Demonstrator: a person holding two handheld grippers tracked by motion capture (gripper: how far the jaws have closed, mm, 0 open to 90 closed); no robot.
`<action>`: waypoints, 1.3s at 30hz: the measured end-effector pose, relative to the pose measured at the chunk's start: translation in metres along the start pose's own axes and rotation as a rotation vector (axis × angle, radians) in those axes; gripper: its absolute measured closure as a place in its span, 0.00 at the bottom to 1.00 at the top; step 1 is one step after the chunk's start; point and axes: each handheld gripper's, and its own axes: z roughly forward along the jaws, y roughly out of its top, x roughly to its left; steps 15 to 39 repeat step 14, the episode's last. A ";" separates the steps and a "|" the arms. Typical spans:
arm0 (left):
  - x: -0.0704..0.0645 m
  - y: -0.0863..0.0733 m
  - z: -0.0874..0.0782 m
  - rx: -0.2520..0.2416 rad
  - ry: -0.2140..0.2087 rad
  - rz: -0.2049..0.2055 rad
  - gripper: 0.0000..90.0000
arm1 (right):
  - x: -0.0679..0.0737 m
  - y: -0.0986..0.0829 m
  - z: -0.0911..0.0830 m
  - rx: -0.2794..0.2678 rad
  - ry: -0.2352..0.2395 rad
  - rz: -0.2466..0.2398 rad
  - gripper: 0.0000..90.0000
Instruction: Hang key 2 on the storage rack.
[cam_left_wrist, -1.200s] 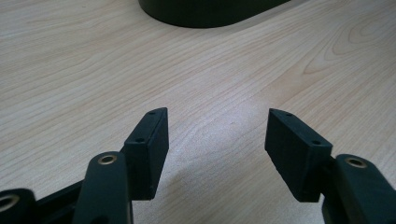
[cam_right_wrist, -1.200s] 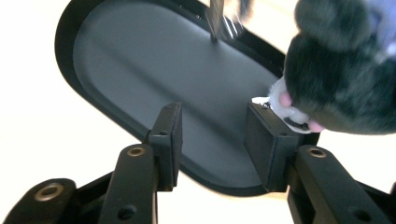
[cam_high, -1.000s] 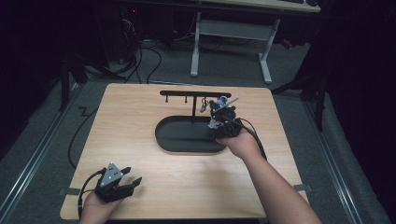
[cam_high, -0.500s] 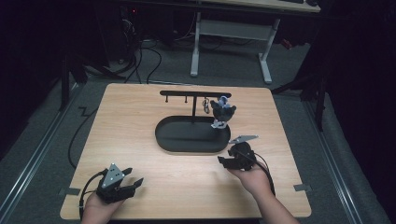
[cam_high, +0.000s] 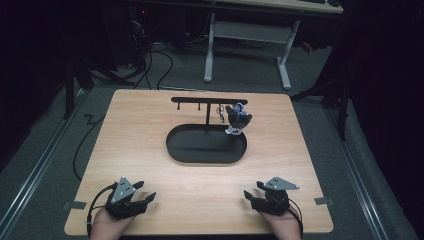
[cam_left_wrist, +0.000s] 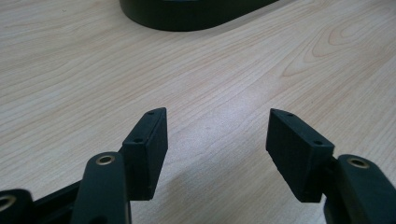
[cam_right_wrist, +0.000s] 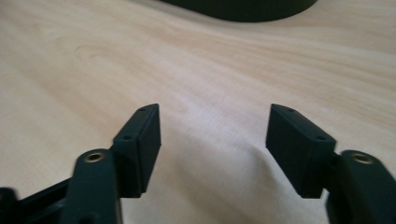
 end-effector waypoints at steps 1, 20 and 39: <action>0.000 0.000 0.000 -0.001 -0.002 -0.001 0.44 | -0.001 0.001 -0.003 0.007 0.012 -0.016 0.34; -0.004 0.001 0.001 -0.004 0.008 -0.009 0.43 | -0.011 -0.003 0.003 -0.053 -0.035 0.008 0.35; -0.004 0.001 0.001 -0.004 0.008 -0.009 0.43 | -0.011 -0.003 0.003 -0.053 -0.035 0.008 0.35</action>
